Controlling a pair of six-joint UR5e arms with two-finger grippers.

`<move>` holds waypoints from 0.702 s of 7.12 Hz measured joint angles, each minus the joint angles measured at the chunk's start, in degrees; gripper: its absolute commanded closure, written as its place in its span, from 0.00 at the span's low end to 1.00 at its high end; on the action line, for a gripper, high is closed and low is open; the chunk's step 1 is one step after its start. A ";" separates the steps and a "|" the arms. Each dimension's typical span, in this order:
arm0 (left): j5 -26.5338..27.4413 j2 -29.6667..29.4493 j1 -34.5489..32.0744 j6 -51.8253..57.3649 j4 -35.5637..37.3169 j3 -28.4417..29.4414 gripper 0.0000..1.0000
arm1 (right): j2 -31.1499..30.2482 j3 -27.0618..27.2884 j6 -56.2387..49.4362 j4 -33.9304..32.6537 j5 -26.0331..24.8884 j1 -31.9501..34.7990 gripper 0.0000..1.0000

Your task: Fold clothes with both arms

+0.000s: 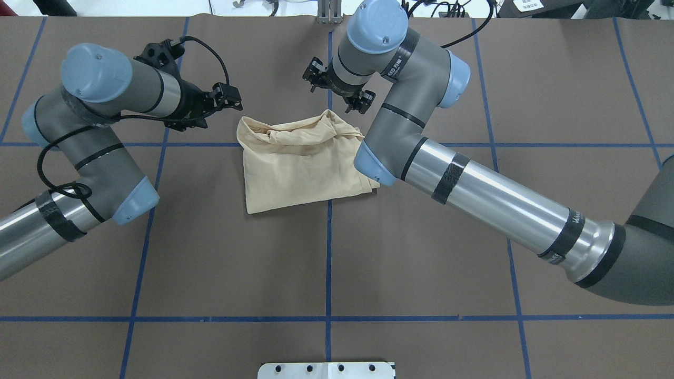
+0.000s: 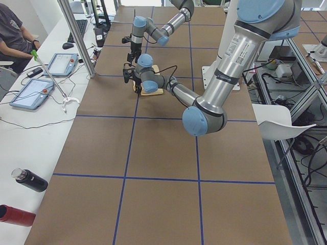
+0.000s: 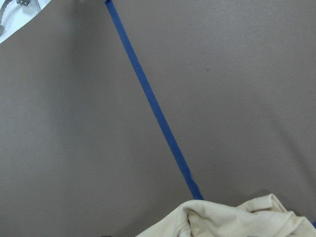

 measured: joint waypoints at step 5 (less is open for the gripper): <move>-3.88 7.63 -6.08 10.86 -0.20 -2.92 0.00 | 2.46 3.65 -22.74 -11.17 -10.96 -10.48 0.00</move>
